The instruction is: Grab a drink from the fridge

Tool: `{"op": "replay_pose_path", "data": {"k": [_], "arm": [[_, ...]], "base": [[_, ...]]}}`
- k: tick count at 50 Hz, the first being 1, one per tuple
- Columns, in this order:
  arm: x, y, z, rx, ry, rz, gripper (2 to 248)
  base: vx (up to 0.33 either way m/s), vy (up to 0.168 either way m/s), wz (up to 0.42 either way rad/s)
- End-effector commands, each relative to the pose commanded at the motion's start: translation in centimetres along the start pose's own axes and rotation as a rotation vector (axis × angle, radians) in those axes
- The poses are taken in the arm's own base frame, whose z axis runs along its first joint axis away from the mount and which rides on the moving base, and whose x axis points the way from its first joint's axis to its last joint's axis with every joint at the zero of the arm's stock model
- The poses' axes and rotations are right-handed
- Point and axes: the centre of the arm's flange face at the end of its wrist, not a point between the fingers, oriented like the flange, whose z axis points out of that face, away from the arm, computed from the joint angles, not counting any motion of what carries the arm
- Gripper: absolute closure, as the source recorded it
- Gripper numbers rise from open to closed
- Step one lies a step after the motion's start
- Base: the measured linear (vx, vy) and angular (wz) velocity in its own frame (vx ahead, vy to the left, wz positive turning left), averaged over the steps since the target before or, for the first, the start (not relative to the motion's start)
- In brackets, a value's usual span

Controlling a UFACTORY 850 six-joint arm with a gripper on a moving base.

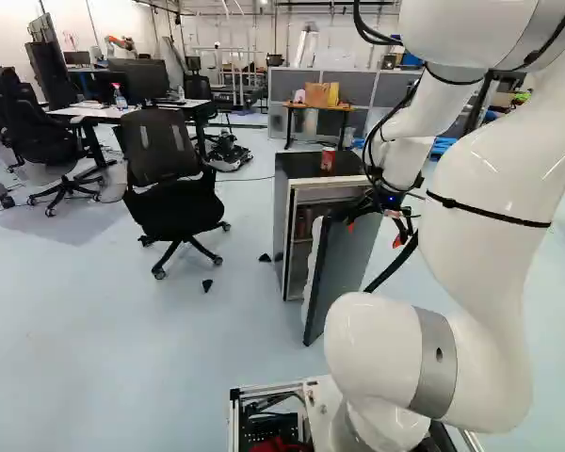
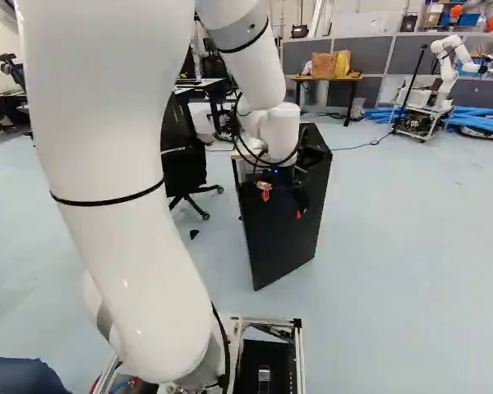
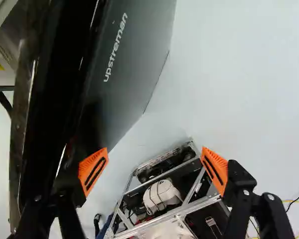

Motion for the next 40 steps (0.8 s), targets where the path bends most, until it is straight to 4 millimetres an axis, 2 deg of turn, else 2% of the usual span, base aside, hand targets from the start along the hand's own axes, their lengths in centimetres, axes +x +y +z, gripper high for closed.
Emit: {"op": "replay_pose_path", "data": {"k": [40], "arm": [[-1.2,-4.6,0.0,-0.001,0.117,-0.155,3]], "base": [[0.000,0.000,0.000]]}}
